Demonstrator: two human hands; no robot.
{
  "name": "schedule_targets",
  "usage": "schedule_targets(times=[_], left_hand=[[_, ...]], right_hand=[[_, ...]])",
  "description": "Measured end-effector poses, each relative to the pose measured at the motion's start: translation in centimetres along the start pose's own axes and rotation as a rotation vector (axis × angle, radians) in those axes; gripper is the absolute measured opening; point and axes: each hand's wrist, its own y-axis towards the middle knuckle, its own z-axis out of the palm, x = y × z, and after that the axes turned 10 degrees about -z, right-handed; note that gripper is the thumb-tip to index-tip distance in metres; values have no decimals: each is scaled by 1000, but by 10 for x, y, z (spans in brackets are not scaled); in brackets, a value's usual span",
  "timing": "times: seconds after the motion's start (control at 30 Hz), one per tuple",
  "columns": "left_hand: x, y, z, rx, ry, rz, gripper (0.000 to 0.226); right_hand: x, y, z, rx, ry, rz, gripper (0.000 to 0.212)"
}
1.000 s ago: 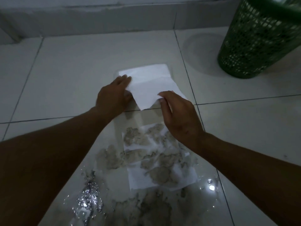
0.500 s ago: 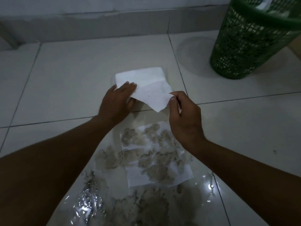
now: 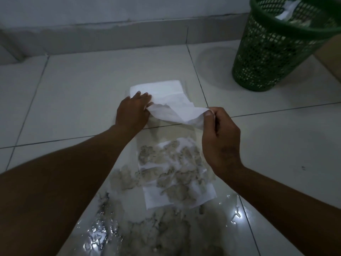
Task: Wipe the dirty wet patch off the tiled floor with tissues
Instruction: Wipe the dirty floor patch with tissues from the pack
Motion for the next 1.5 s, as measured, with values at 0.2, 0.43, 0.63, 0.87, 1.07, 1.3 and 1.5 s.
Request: schedule_targets(times=[0.2,0.43,0.63,0.87,1.07,1.3,1.5], left_hand=[[7,-18,-14,-43,-81,-89,54],[12,-68,-69,-25,-341,4,59],[20,-104,-94,78,-220,187,60],[56,-134,-117,-88,-169,53,20],[89,-169,-136,-50,-75,35,30],[102,-228,-141,58,-223,41,29],[95,-248,-132,90,-231,-10,34]], right_hand=[[16,-7,3,150,33,-81,19],[24,-1,29,324,-12,-207,18],[41,-11,57,540,0,-407,10],[52,-29,76,574,-124,-595,15],[57,-47,94,577,-144,-732,8],[57,-79,102,898,41,-776,12],[70,-93,98,1288,42,-640,19]])
